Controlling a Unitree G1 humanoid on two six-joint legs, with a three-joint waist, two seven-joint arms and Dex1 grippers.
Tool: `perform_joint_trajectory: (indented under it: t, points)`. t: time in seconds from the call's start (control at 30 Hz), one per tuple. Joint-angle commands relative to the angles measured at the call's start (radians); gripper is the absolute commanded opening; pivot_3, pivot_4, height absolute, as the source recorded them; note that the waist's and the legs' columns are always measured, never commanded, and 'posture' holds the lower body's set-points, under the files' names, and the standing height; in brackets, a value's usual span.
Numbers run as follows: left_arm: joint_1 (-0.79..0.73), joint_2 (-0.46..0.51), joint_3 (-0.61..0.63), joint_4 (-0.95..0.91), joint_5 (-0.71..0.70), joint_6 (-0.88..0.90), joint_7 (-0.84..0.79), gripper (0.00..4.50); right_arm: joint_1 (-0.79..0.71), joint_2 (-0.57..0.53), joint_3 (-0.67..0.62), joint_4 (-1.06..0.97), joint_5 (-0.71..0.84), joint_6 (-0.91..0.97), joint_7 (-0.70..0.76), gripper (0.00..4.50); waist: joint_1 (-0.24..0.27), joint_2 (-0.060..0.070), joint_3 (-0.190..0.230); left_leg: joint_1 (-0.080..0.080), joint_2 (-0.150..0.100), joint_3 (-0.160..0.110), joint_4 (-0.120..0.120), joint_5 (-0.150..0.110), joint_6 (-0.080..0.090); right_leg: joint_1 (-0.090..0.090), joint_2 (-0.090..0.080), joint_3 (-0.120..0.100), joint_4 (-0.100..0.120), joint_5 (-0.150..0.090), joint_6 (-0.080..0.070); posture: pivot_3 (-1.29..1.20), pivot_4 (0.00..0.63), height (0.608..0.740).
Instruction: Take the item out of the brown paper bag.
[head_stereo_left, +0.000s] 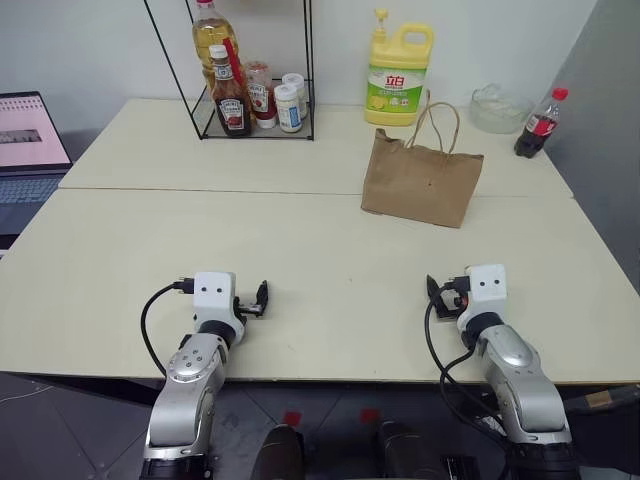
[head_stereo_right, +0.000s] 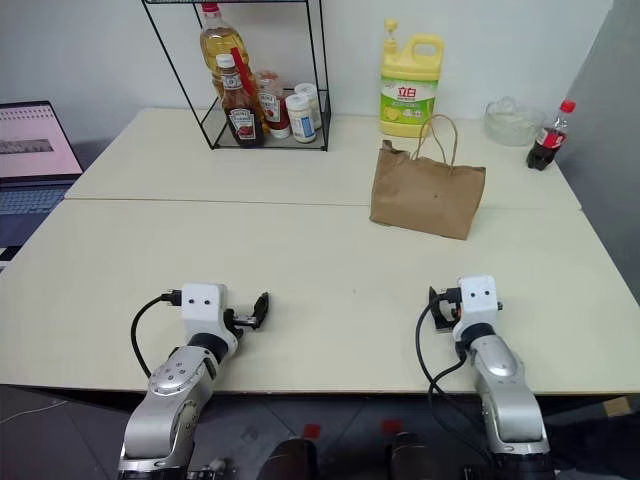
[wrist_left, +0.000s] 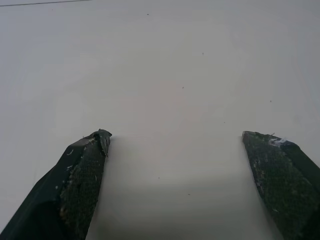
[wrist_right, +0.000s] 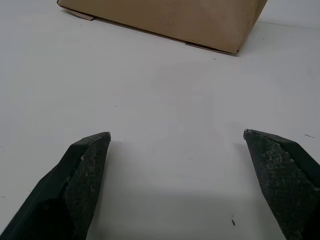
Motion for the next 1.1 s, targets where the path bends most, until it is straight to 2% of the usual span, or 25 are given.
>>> perform_joint_trajectory:
  t: [0.03,0.23,0.53,0.8,1.03,1.1]
  points:
    - [0.010,0.012,0.022,-0.003,0.018,-0.008,0.015,4.48,-0.005,0.004,0.001,-0.056,0.004,0.006,-0.001,4.50,0.000,0.000,0.000,0.000,0.000,0.000,0.000,0.000,0.000,0.000,0.000,0.000,0.000,0.000,0.000,0.00,0.150,0.740]
    - [0.005,-0.007,0.023,0.003,0.006,-0.021,0.016,4.48,0.004,0.010,0.001,-0.035,-0.001,-0.009,-0.010,4.50,0.000,0.000,0.000,0.000,0.000,0.000,0.000,0.000,0.000,0.000,0.000,0.000,0.000,0.000,0.000,0.00,0.150,0.740]
    - [-0.053,0.039,0.015,0.017,-0.018,-0.018,-0.063,4.48,-0.023,-0.023,-0.010,-0.039,0.001,-0.008,0.016,4.50,0.000,0.000,0.000,0.000,0.000,0.000,0.000,0.000,0.000,0.000,0.000,0.000,-0.001,0.000,0.000,0.00,0.150,0.740]
    - [-0.283,0.238,-0.018,0.051,-0.126,0.045,-0.359,4.48,-0.256,-0.164,-0.078,0.077,0.054,-0.017,0.133,4.50,0.000,0.000,0.001,0.000,0.000,0.000,0.000,0.000,0.000,0.001,0.000,-0.001,-0.001,0.000,0.000,0.00,0.150,0.740]
    - [-0.556,0.394,-0.026,0.082,-0.289,0.161,-0.636,4.48,-0.585,-0.243,-0.083,0.304,0.111,-0.027,0.258,4.50,-0.005,0.000,0.004,-0.001,0.000,0.000,-0.001,0.000,0.000,0.001,0.000,-0.001,-0.005,0.000,0.000,0.00,0.150,0.740]
    - [-0.616,0.412,-0.028,0.104,-0.320,0.187,-0.680,4.48,-0.681,-0.248,-0.082,0.403,0.106,-0.042,0.266,4.50,-0.008,0.000,0.004,-0.001,0.000,0.000,-0.001,0.000,0.000,0.001,0.000,-0.001,-0.005,0.000,0.000,0.00,0.150,0.740]
